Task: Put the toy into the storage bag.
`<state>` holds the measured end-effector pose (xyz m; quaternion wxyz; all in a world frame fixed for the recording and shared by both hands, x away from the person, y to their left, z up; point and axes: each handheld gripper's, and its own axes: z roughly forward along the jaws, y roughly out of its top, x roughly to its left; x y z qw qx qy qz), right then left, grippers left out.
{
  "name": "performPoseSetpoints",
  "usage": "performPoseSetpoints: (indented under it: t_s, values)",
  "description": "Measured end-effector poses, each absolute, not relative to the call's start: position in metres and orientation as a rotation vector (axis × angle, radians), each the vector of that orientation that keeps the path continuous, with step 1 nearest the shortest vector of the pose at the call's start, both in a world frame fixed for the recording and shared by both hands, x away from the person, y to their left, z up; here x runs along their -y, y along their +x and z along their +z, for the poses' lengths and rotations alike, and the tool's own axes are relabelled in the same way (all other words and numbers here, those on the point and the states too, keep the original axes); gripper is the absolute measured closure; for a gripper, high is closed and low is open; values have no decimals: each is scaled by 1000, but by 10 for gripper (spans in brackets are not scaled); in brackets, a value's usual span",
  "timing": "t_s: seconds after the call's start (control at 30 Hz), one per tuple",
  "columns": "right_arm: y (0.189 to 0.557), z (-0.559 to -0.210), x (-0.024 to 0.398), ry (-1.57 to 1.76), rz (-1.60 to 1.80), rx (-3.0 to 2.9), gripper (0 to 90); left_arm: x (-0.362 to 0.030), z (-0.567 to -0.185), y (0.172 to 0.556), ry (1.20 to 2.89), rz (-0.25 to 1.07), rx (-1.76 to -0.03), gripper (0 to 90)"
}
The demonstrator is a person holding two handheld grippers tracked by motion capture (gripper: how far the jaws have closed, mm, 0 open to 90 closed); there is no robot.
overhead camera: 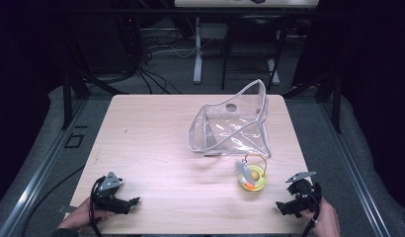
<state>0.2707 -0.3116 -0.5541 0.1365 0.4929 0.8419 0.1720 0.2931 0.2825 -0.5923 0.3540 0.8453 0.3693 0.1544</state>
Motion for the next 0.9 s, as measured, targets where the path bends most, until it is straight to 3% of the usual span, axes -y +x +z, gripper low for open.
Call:
performPoseSetpoints:
  t_s: [0.4,0.9]
  values:
    - [271,-552,311,1422,508,-2421,0,-283,-592,293,2186,400,-952,0]
    - [269,-518,287,1249,706,-2409,0,-283,-592,293,2187,399,-952,0]
